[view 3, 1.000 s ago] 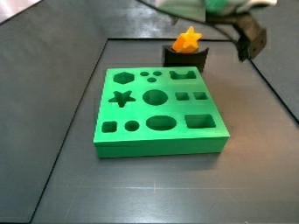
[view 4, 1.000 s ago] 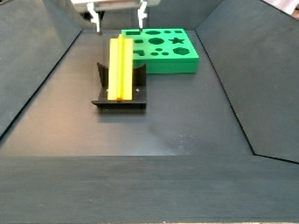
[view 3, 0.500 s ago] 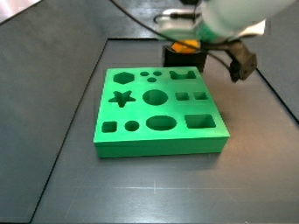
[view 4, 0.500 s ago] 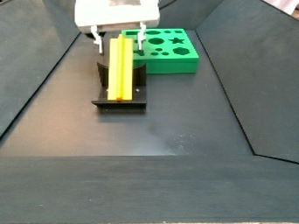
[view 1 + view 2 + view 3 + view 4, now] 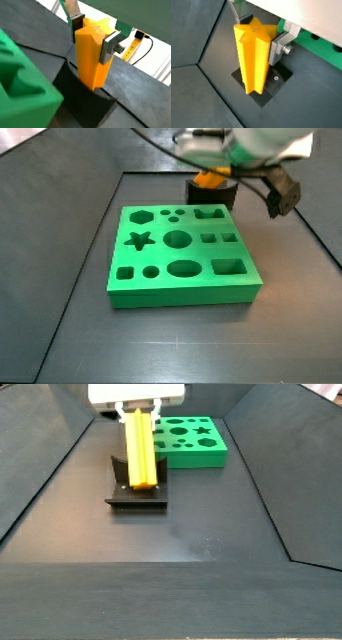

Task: Pick up the star object. Move up. Place the star object on the fixture. Regrasp the star object. Move to above the board. Insert the star object.
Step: Move to above the board.

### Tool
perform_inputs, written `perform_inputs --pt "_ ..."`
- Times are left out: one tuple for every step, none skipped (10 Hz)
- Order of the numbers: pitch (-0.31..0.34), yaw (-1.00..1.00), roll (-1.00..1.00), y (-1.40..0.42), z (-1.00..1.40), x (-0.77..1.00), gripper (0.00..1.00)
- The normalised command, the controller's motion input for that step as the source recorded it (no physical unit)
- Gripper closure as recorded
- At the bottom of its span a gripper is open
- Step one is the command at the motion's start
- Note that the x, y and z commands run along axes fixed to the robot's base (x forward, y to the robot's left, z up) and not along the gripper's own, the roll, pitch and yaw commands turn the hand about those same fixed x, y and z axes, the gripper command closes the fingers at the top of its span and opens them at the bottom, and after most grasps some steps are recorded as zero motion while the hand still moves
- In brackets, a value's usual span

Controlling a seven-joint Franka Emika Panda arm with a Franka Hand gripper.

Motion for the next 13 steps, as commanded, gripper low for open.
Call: perform_inputs --pt "0.035 -0.01 -0.13 -0.23 1.0 -0.15 1.0" --pt "0.041 -0.01 -0.09 -0.22 1.0 -0.15 1.0" --pt "0.047 0.0 -0.07 -0.21 1.0 -0.14 1.0" --pt "0.057 0.0 -0.06 -0.19 1.0 -0.13 1.0" --pt "0.062 0.01 -0.04 -0.18 1.0 -0.13 1.0" --pt "0.055 0.02 -0.04 -0.16 1.0 -0.12 1.0" --pt "0.051 0.03 -0.05 -0.14 1.0 -0.11 1.0" --pt "0.052 0.03 -0.05 -0.13 1.0 -0.11 1.0" --pt "0.049 0.03 -0.05 -0.11 1.0 -0.1 1.0" --pt "0.048 0.03 -0.06 -0.1 1.0 -0.1 1.0" --pt "0.05 0.03 -0.05 -0.07 1.0 -0.08 1.0" --pt "0.053 0.03 -0.06 -0.06 0.96 -0.07 1.0" --pt "0.063 0.03 -0.05 -0.03 0.71 -0.04 1.0"
